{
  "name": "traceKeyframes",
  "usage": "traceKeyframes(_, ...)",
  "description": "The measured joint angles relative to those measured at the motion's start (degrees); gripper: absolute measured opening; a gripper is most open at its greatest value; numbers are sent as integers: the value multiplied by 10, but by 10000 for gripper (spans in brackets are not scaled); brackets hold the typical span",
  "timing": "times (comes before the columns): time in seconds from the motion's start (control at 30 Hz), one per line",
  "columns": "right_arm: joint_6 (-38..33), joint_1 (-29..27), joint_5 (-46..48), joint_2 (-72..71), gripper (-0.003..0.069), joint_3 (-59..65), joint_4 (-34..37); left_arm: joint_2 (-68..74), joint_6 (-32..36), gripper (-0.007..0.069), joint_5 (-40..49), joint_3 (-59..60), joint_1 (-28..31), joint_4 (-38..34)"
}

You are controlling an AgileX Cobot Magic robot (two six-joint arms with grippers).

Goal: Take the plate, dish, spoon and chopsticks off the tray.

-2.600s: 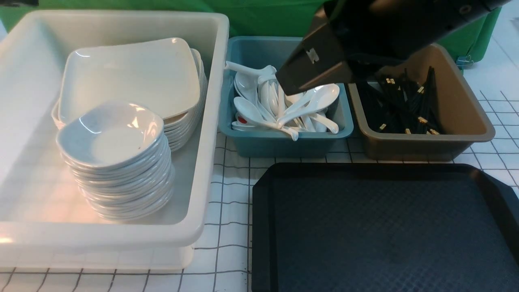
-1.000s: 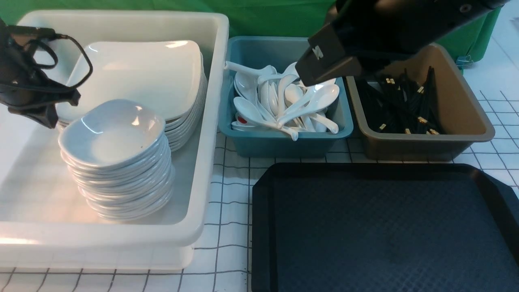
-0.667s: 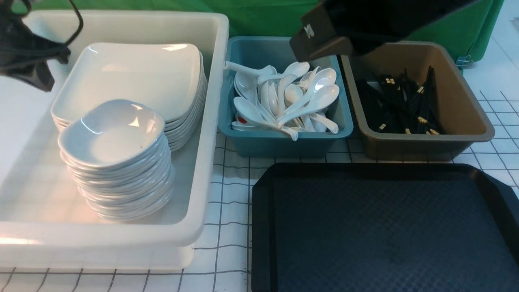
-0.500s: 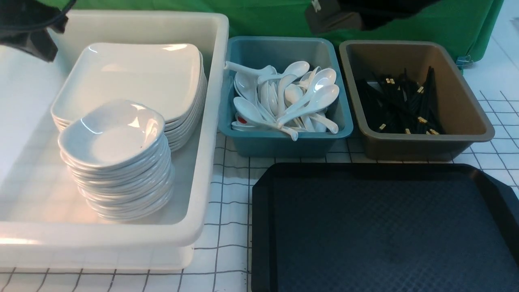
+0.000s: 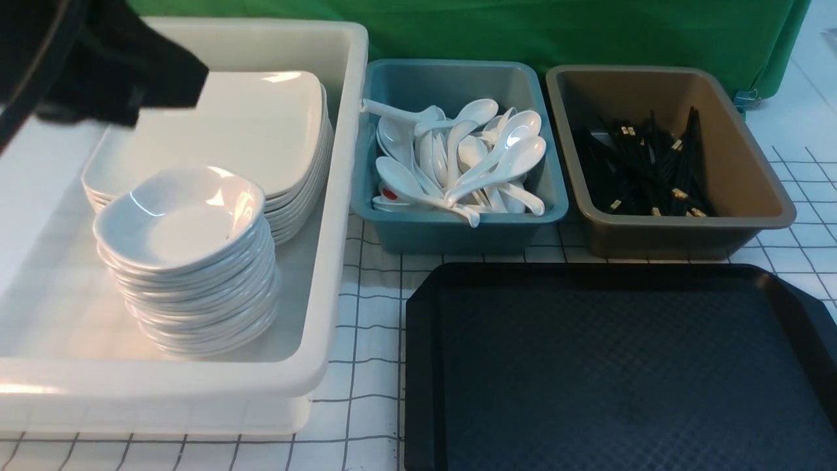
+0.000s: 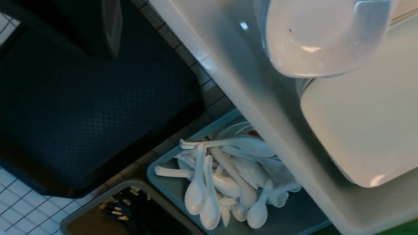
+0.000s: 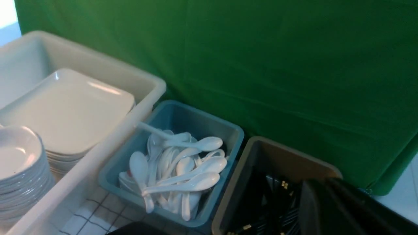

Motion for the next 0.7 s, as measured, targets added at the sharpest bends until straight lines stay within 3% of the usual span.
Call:
traceKeyframes(0.2, 18, 0, -131, -215, 9, 214, -10, -132, -10, -3, -90, 178, -1, -15)
traceKeyframes(0.37, 68, 0, -339, -433, 9, 473, -12, -270, -11, -3, -193, 355, -1, -21)
traceKeyframes(0.53, 79, 0, -442, -527, 13, 589, -12, -335, -13, -3, -278, 452, -1, -47)
traceKeyframes(0.7, 82, 0, -472, -543, 33, 624, -11, -347, -16, -3, -331, 487, -1, -72)
